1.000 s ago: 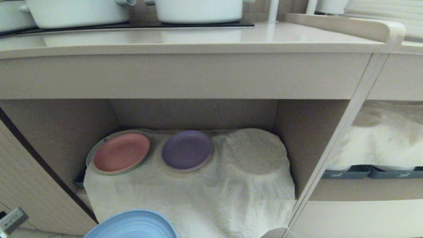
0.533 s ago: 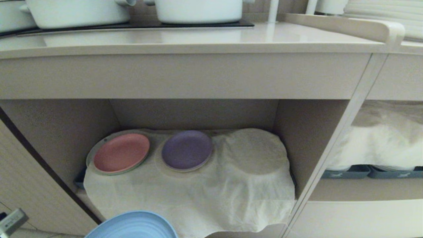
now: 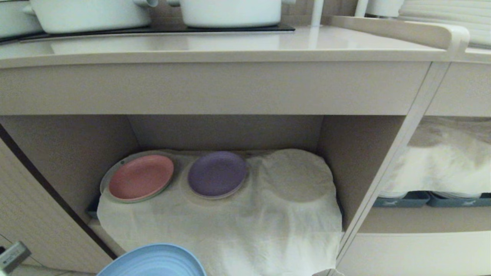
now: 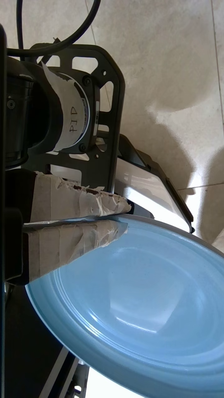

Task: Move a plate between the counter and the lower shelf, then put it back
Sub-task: Put the plate in the cupboard

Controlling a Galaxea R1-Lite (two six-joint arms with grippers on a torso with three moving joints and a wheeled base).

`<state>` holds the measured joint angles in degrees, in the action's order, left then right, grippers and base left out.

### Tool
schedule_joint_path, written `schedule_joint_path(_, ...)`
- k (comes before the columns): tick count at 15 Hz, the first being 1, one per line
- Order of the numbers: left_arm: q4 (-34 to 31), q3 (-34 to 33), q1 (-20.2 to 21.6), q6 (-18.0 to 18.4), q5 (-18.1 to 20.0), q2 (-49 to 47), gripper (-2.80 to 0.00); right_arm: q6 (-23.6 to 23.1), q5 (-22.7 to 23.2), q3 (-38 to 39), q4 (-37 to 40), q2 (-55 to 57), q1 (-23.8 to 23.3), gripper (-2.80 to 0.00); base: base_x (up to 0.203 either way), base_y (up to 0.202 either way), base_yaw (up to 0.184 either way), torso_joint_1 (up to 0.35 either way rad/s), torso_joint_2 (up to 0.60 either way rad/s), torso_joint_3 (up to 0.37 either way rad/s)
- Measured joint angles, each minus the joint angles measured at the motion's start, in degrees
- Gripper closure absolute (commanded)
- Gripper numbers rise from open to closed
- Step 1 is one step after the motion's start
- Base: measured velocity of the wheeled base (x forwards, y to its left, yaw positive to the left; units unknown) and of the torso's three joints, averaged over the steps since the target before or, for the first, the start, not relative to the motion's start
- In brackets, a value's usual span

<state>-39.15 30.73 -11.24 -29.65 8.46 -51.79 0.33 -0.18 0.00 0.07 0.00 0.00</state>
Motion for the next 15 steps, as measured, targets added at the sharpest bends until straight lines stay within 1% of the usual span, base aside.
schedule_joint_path(6,0.01,-0.02,0.02,-0.12,0.09,0.57,0.0,0.01,0.0,0.0,-0.01,0.0,0.0,0.0,0.0,0.0,0.0,0.0,0.0,0.0)
schedule_joint_path(15,-0.02,-1.99,0.02,0.03,0.16,2.02,0.0,0.02,-0.02,0.0,0.0,0.0,0.0,0.0,0.0,0.0,0.0,0.0,0.0,0.0)
